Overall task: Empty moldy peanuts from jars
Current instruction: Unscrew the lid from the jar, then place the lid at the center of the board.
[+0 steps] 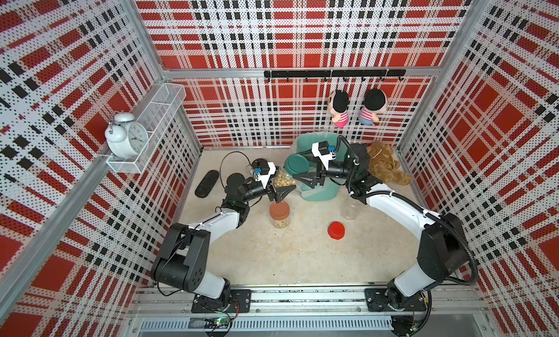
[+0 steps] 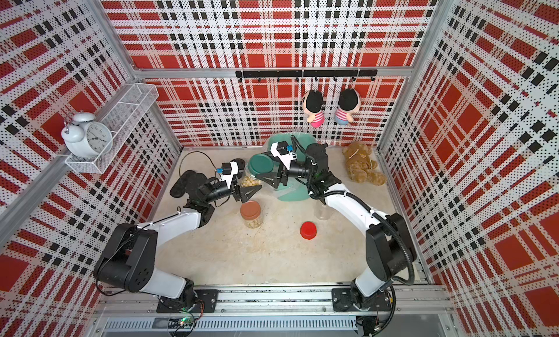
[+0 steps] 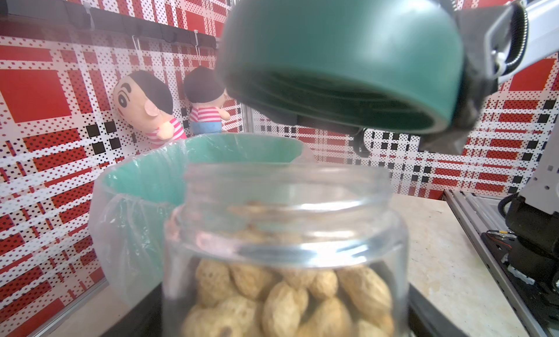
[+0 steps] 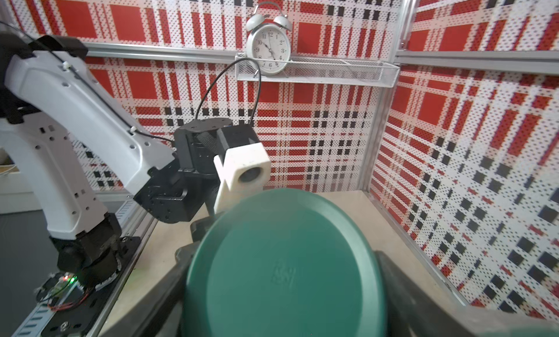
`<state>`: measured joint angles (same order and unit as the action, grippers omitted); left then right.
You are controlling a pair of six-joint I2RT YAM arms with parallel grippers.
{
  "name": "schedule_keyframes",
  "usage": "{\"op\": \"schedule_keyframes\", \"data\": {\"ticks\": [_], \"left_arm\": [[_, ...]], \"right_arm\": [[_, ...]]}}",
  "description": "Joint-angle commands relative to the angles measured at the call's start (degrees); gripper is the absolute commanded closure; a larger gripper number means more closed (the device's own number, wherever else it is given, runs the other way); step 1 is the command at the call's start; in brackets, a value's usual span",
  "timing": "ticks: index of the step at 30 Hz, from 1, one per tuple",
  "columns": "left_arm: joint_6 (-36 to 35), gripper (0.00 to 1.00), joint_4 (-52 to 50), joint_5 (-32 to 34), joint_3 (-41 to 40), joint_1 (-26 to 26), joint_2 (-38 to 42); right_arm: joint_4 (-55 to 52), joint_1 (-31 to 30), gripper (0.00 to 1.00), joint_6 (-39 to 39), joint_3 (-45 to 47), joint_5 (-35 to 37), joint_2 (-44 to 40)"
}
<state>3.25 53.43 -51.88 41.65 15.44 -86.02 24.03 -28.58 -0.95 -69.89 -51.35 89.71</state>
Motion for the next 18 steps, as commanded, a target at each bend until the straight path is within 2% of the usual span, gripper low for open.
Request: {"op": "schedule_keyframes", "data": {"ticks": [1, 6, 9, 16, 18], "left_arm": [[0.57, 1.00, 4.22, 1.04, 0.88, -0.43, 0.76], [0.82, 1.00, 4.90, 1.65, 0.55, -0.55, 0.72], [1.26, 1.00, 5.34, 2.69, 0.32, -0.81, 0.78], [2.10, 1.00, 5.37, 5.07, 0.53, -0.84, 1.11], [2.10, 1.00, 5.53, 6.13, 0.45, -2.61, 1.34]], "right_arm": [[3.58, 0.43, 0.60, -1.01, 2.78, 7.36, -7.26], [2.13, 0.43, 0.59, -0.55, 9.53, 10.87, -14.64], [-2.20, 0.32, 0.59, 0.07, 13.79, 12.72, -18.67], [-10.97, -2.04, 0.60, 0.26, 26.23, 22.69, -27.10], [-12.43, -4.14, 0.59, 0.05, 29.33, 26.20, -28.43]]}}
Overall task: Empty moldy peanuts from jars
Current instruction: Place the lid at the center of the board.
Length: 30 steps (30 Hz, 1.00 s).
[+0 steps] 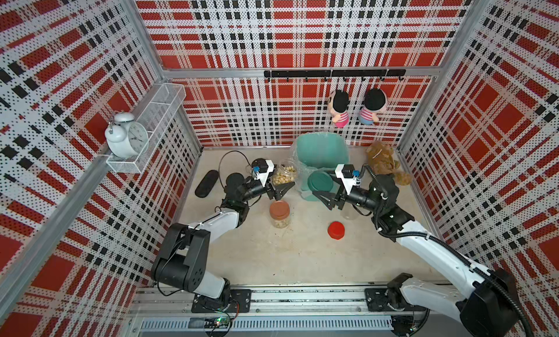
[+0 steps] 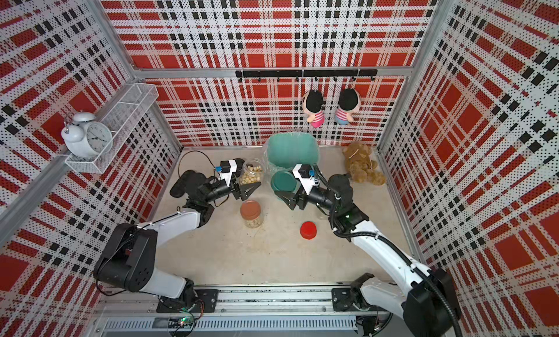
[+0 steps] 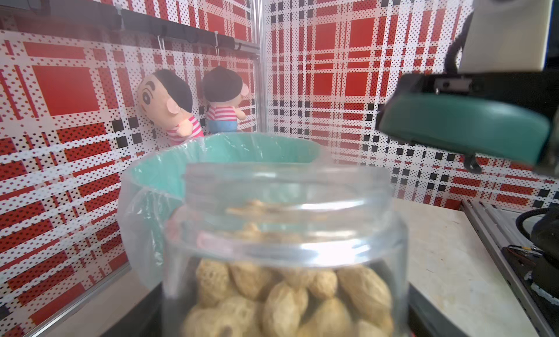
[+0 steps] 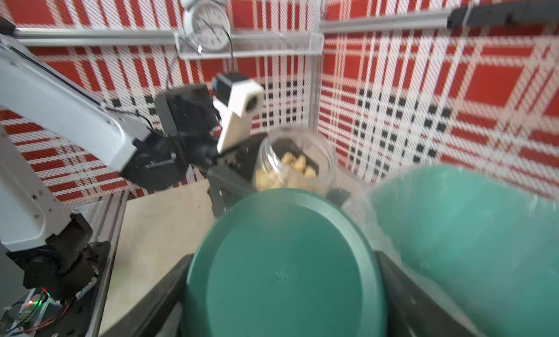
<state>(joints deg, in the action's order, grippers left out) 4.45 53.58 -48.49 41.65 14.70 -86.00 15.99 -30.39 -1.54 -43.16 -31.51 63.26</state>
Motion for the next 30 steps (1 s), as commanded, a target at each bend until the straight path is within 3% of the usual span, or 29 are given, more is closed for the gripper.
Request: {"op": "schedule_keyframes", "data": {"ticks": [1, 11, 15, 23, 30], "left_arm": [[0.96, 1.00, 5.47, 3.41, 0.47, -1.95, 1.35], [1.07, 1.00, 5.48, 7.18, -0.51, -2.49, 3.05], [1.01, 1.00, 5.48, 7.27, -0.83, -2.87, 3.88], [0.80, 1.00, 5.44, 7.53, -1.88, -3.36, 5.00], [0.72, 1.00, 5.44, 7.70, -2.45, -4.01, 6.09]], "right_arm": [[-4.77, -3.32, 0.59, 0.27, 3.67, 7.88, -2.26], [-1.24, -11.59, 0.59, -11.35, 11.95, 20.63, 3.81], [-1.02, -13.54, 0.59, -12.37, 14.01, 25.87, 8.31], [4.02, -13.73, 0.55, -15.59, 14.03, 26.63, 18.33], [2.74, -13.90, 0.40, -16.29, 11.98, 27.20, 24.26]]}}
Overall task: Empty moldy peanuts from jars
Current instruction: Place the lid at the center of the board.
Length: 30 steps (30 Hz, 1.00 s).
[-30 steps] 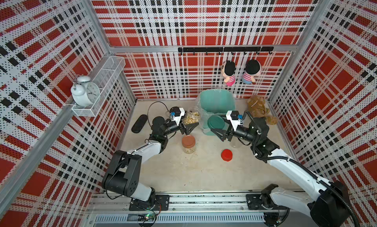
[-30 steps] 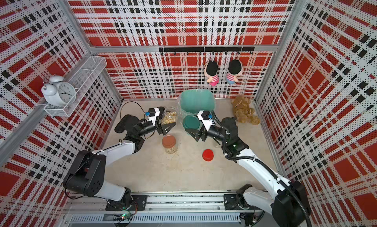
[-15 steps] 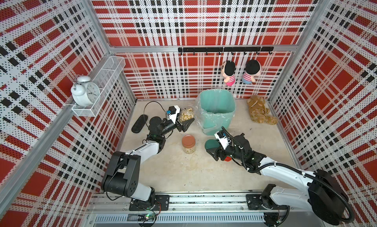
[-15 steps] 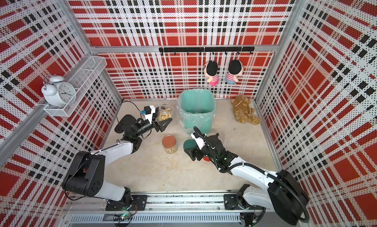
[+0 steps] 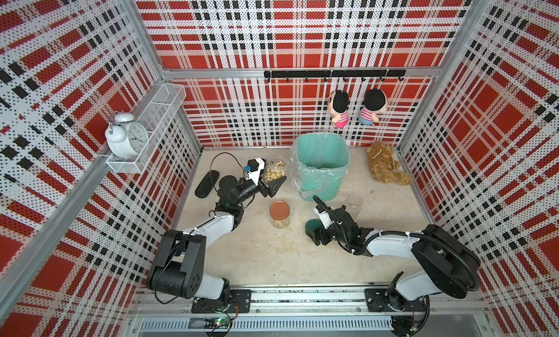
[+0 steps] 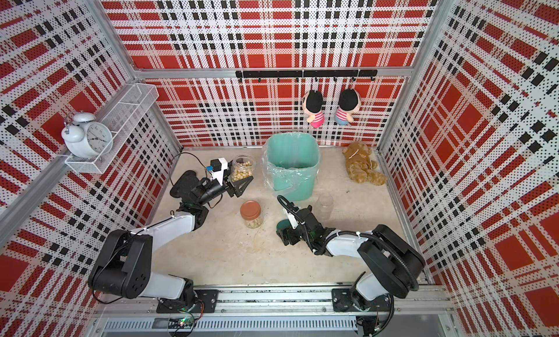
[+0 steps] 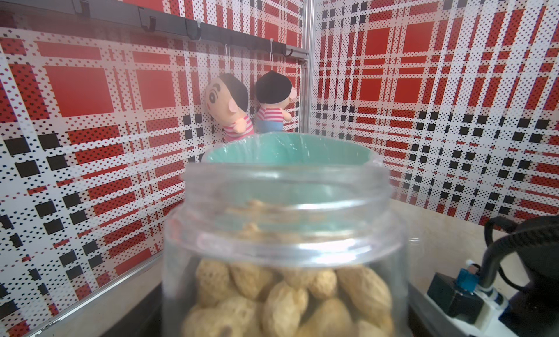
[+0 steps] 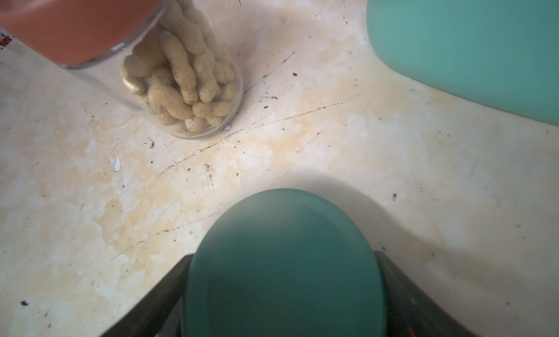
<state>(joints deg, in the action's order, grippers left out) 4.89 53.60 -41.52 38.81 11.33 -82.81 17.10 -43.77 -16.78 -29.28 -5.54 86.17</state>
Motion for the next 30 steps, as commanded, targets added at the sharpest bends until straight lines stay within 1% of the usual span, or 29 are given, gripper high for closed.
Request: {"op": "schedule_keyframes", "data": {"ticks": [1, 8, 9, 16, 20, 23, 26, 30], "left_arm": [[0.33, 1.00, 5.39, 0.73, 0.43, -0.83, 3.07], [0.25, 1.00, 4.37, 0.75, 1.17, -1.48, 3.79], [0.23, 1.00, 4.40, 0.78, 1.20, -1.49, 3.79], [0.15, 1.00, 4.05, 1.04, 1.87, -1.36, 3.31], [-0.09, 1.00, 3.73, 1.04, 2.95, -1.31, 3.09], [-1.08, 1.00, 2.21, 0.76, 4.90, -1.31, 2.73], [-3.09, 1.00, -1.85, 0.27, 8.33, -1.42, 2.21], [-6.65, 1.00, -7.28, 0.48, 13.60, -1.16, 1.35]], "right_arm": [[0.97, -0.61, 0.37, -1.21, -2.41, 1.60, 2.02], [0.90, -1.06, 0.22, -0.90, -3.18, 2.09, 3.52], [0.80, -1.10, 0.01, -0.68, -3.20, 2.03, 3.47], [1.19, -1.14, 0.00, -0.31, -3.23, 2.46, 1.91], [3.43, -1.24, 0.00, -0.01, -2.60, 2.37, -1.10], [8.66, -1.32, 0.00, 0.73, -0.08, 3.14, -5.68], [13.26, -1.32, 0.00, 1.86, 2.58, 4.01, -11.26], [17.94, -1.32, 0.00, 2.71, 7.19, 8.57, -19.74]]}}
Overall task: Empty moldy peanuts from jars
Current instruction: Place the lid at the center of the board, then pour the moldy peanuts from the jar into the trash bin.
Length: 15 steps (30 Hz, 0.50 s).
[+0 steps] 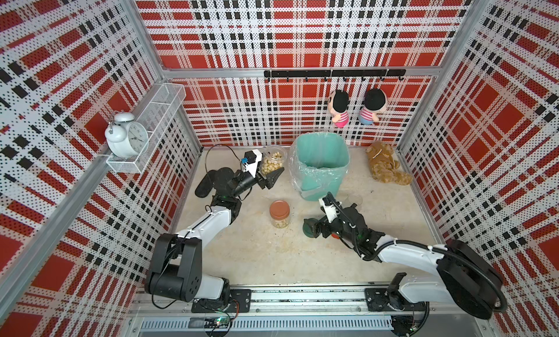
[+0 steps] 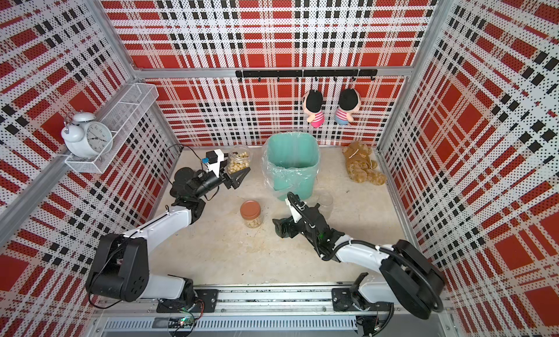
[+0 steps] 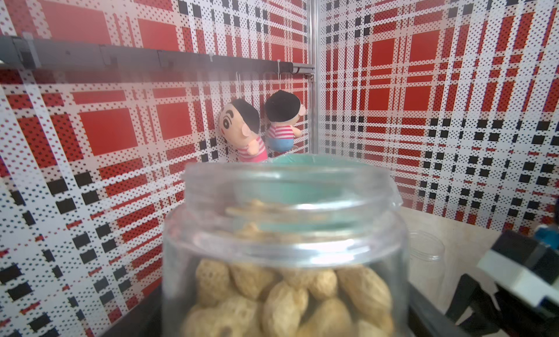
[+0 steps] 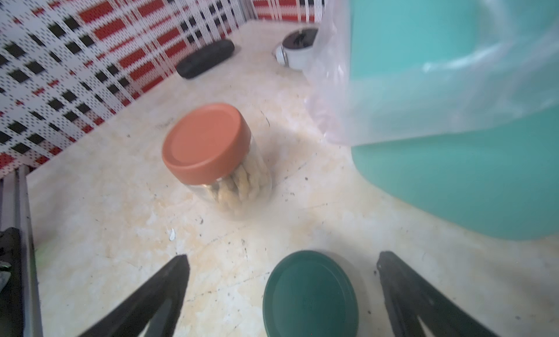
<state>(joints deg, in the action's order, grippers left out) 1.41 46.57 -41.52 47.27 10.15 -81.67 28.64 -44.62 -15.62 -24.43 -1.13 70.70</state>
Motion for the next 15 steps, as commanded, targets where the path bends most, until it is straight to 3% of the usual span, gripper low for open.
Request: {"op": "schedule_keyframes", "data": {"ticks": [1, 6, 11, 15], "left_arm": [[-4.46, 1.00, -2.24, 0.47, 6.82, 0.35, -0.26], [-15.83, 1.00, -16.82, 2.95, 16.45, 4.52, -3.22], [-21.89, 1.00, -25.13, 5.03, 25.54, 8.46, -7.44], [-33.41, 1.00, -40.75, 11.10, 37.03, 12.42, -12.52]], "right_arm": [[7.04, -0.46, 0.00, 1.55, 3.30, 6.03, -6.34], [7.92, -0.36, 0.00, 2.22, 6.51, 13.23, -15.61], [5.66, 0.38, 0.00, -1.69, 8.26, 20.03, -23.77], [0.02, 4.14, 0.00, -3.93, 7.91, 19.92, -28.95]]}}
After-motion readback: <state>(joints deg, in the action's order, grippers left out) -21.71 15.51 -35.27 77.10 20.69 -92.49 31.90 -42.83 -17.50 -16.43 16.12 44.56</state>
